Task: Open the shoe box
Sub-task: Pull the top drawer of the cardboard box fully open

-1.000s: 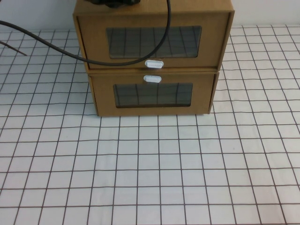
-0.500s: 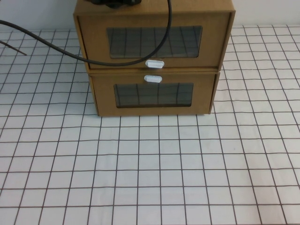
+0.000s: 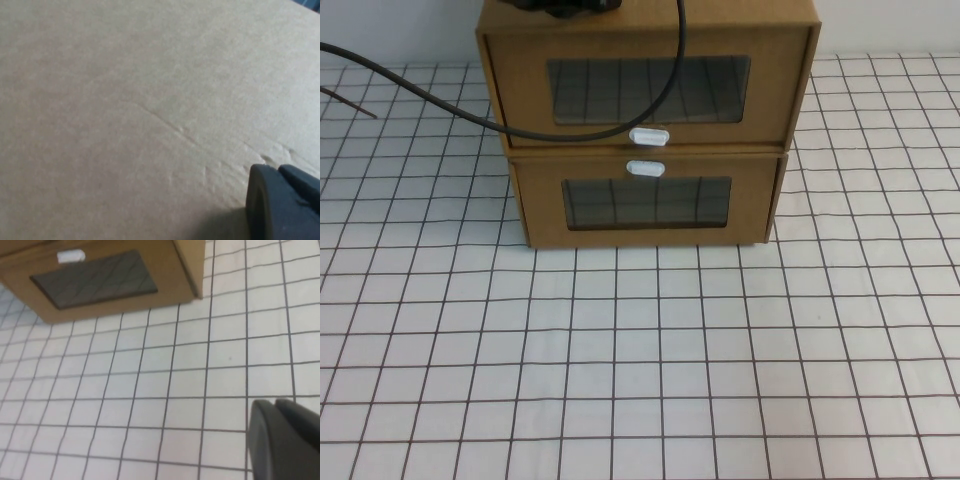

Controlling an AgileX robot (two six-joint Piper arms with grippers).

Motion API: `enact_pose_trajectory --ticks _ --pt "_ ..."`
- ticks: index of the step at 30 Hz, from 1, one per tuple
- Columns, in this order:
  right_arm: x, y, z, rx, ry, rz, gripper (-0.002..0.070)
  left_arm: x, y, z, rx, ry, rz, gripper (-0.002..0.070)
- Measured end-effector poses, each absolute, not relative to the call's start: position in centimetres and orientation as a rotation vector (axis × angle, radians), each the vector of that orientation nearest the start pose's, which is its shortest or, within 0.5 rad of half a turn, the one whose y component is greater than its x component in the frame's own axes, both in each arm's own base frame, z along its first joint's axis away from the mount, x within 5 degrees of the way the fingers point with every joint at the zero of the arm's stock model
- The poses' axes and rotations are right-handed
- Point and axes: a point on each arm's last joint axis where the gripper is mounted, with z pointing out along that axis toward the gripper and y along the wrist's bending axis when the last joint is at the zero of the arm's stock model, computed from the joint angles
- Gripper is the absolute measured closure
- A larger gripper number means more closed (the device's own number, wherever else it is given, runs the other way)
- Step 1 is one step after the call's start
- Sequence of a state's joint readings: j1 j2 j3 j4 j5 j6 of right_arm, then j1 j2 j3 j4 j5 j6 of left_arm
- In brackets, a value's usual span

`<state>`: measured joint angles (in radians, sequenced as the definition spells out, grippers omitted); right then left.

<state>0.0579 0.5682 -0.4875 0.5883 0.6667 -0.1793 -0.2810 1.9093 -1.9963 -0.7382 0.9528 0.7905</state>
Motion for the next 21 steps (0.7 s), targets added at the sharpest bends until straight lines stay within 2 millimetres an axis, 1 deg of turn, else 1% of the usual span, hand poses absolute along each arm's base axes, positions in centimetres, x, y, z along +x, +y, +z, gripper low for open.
enact_pose_trajectory --ticks 3,6,8,11,14,16,21 --pt "12.4 4.1 29.4 -0.045 2.252 0.559 0.069 40.4 -16.9 39.7 0.923 1.941 -0.622 0.0677" --pt "14.5 4.5 30.3 -0.127 2.302 0.553 0.0689 40.4 -16.9 39.7 0.923 1.941 -0.622 0.0677" --pt "15.8 5.3 30.8 -0.191 2.32 0.568 0.0689 40.4 -16.9 39.7 0.923 1.941 -0.622 0.0677" --pt "17.8 7.3 31.0 -0.331 2.359 0.578 0.0689 40.4 -16.9 39.7 0.923 1.941 -0.622 0.0677" --pt "19.5 10.1 31.3 -0.495 2.387 0.566 0.0689 40.4 -16.9 39.7 0.923 1.941 -0.622 0.0677" --pt "20.4 12.5 31.4 -0.613 2.397 0.529 0.0689 40.4 -16.9 39.7 0.923 1.941 -0.622 0.0677" --pt "21.4 18.4 31.9 -0.91 2.33 0.348 0.0689 40.4 -16.9 39.7 0.923 1.941 -0.622 0.0677"
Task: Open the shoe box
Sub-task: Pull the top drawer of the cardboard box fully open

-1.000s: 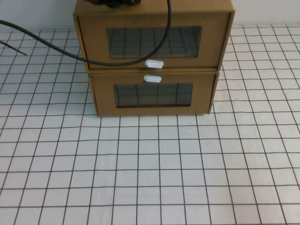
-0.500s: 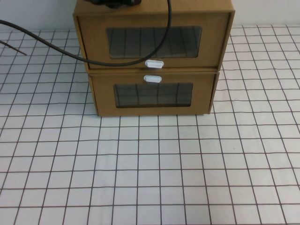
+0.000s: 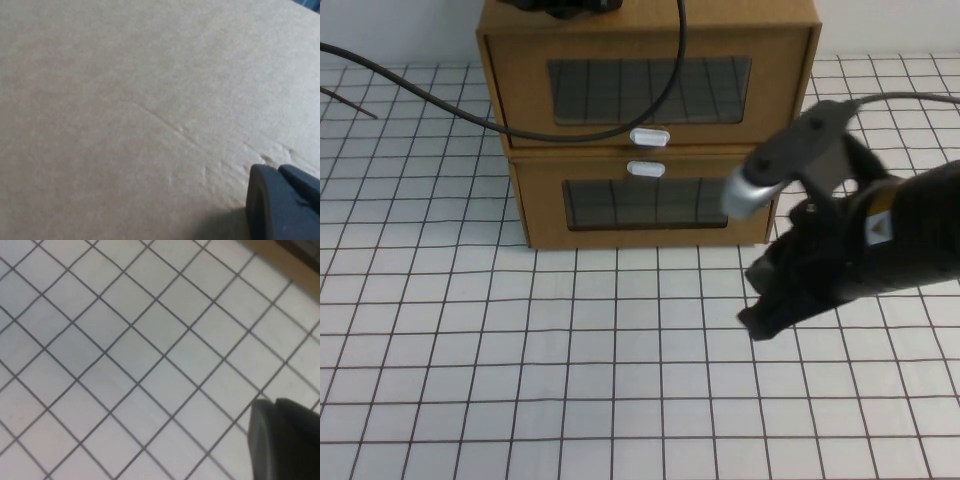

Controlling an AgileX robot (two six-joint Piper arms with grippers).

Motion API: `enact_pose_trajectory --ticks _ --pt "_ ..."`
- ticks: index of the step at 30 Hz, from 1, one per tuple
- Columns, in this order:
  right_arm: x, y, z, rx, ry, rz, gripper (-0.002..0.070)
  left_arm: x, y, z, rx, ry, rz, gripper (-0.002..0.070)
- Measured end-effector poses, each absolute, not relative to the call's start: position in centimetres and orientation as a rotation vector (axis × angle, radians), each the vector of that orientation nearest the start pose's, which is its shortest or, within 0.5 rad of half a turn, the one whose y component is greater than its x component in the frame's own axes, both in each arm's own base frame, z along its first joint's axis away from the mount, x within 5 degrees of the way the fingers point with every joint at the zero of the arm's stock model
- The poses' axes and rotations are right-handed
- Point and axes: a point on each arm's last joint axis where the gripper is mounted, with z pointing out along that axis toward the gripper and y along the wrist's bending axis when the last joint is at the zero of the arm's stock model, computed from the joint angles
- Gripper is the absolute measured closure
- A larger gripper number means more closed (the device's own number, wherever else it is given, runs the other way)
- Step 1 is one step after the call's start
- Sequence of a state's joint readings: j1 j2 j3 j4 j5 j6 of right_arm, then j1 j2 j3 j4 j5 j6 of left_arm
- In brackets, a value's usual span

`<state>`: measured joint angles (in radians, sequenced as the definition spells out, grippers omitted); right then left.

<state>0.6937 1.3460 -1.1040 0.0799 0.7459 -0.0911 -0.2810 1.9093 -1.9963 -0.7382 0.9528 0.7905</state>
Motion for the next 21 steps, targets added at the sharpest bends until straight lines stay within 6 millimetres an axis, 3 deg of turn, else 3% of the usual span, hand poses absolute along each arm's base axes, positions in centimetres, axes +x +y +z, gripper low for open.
enact_pose_trajectory --ticks 4,8,11,16,21 --pt "21.1 22.2 32.3 -1.122 2.15 0.162 0.0689 40.4 -16.9 39.7 0.923 1.941 -0.622 0.0677" --pt "20.8 24.4 32.1 -1.264 1.962 0.047 0.0676 40.4 -16.9 39.7 0.926 1.943 -0.623 0.0677" --pt "21.3 25.4 31.8 -1.309 1.852 0.004 0.0621 40.3 -16.9 39.6 0.929 1.948 -0.628 0.0677" --pt "22.6 26.4 31.0 -1.38 1.692 -0.133 0.0452 40.3 -16.9 39.6 0.926 1.95 -0.63 0.0677" --pt "24.2 27.3 30.0 -1.385 1.575 -0.292 0.0394 40.3 -16.9 39.6 0.922 1.952 -0.632 0.0677"
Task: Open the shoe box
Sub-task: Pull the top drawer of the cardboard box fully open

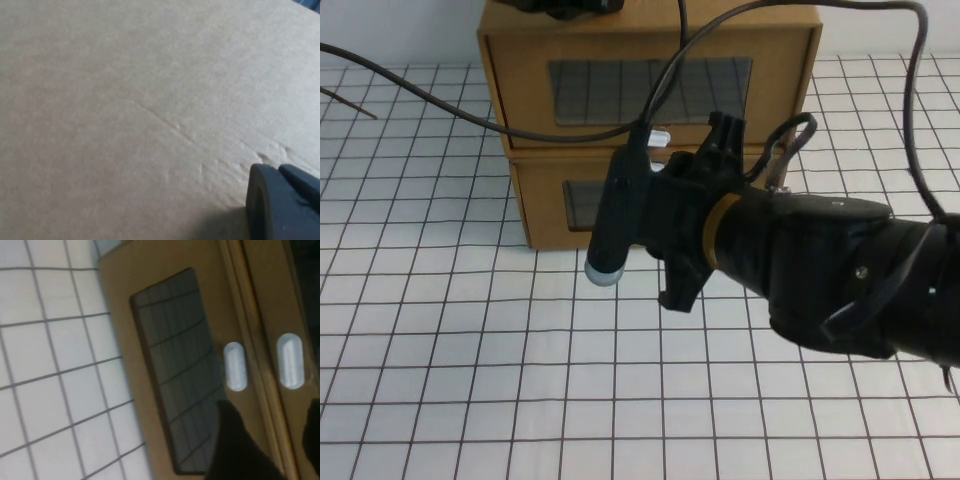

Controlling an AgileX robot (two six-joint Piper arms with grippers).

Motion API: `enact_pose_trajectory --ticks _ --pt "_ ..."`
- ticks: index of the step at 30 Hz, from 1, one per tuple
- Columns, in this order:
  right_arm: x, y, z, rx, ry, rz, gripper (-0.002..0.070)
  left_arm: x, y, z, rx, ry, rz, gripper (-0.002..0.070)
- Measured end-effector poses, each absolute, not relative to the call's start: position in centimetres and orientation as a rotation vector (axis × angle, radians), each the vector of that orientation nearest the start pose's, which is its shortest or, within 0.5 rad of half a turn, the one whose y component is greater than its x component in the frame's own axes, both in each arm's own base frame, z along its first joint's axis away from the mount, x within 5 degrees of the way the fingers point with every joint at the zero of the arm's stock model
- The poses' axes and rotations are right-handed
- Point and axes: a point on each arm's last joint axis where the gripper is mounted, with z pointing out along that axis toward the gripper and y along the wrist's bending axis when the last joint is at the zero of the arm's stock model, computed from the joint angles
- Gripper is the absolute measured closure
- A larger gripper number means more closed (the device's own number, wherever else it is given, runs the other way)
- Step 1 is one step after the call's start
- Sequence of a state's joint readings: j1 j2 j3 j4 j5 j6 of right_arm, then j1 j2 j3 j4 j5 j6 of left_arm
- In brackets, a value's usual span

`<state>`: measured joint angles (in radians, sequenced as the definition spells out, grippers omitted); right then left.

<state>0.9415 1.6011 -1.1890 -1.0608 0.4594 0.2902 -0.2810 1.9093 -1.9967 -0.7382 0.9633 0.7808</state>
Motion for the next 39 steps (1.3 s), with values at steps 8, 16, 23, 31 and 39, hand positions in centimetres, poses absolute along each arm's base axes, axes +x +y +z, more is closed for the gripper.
enact_pose_trajectory --ticks 8,16,23,31,39 --pt "25.8 28.5 29.1 -1.327 1.436 -0.406 0.0387 40.3 -16.9 39.6 0.901 1.97 -0.65 0.0677" --pt "27.2 28.9 29.4 -1.284 1.408 -0.417 0.0386 40.1 -16.8 39.6 0.849 2.028 -0.684 0.0677" --pt "28.9 29.2 28.3 -1.282 1.433 -0.441 0.0386 40.0 -16.8 39.6 0.844 2.04 -0.699 0.0677" --pt "29.4 29.8 26.6 -1.33 1.441 -0.46 0.0386 39.8 -16.9 39.6 0.85 2.051 -0.715 0.0677" --pt "30.1 29.9 25.5 -1.366 1.443 -0.491 0.0386 39.7 -16.8 39.7 0.855 2.054 -0.724 0.0677"
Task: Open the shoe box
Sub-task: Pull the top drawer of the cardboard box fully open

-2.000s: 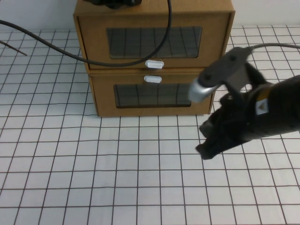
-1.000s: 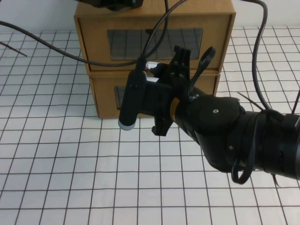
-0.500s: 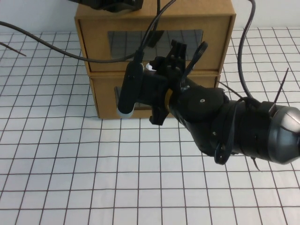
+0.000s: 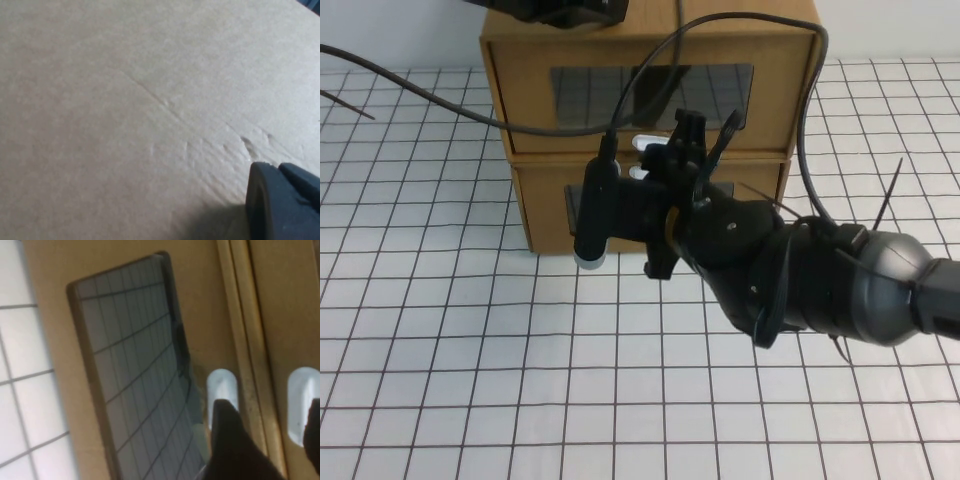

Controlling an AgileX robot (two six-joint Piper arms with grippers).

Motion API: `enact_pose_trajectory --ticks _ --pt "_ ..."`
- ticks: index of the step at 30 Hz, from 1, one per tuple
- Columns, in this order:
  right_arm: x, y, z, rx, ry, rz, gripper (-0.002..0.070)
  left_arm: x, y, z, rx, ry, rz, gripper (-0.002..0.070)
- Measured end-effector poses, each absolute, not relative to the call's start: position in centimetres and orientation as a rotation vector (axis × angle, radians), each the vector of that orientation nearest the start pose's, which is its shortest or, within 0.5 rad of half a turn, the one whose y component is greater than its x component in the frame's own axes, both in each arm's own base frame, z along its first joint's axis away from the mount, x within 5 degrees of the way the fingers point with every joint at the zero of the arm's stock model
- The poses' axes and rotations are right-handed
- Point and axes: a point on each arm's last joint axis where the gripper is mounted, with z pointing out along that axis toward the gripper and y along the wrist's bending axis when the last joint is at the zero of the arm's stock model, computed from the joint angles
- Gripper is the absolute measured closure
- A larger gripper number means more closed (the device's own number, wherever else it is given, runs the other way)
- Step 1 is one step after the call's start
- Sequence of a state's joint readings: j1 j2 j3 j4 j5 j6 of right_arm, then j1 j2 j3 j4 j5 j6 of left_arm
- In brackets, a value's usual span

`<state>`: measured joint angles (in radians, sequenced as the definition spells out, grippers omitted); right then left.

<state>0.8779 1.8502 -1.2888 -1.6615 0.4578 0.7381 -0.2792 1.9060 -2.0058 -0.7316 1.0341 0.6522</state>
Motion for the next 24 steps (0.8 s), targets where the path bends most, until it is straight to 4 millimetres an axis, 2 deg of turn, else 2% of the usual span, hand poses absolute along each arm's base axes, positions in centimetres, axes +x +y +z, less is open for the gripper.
enact_pose_trajectory --ticks 12,17,24 --pt "30.9 29.7 26.0 -1.342 1.444 -0.491 0.0386 39.7 -16.8 39.6 0.858 2.056 -0.725 0.0677" --pt "32.0 29.1 26.3 -1.325 1.452 -0.481 0.0386 39.7 -16.8 39.6 0.858 2.056 -0.725 0.0677" --pt "32.6 29.5 26.2 -1.323 1.45 -0.473 0.0386 39.7 -16.8 39.6 0.859 2.057 -0.726 0.0677"
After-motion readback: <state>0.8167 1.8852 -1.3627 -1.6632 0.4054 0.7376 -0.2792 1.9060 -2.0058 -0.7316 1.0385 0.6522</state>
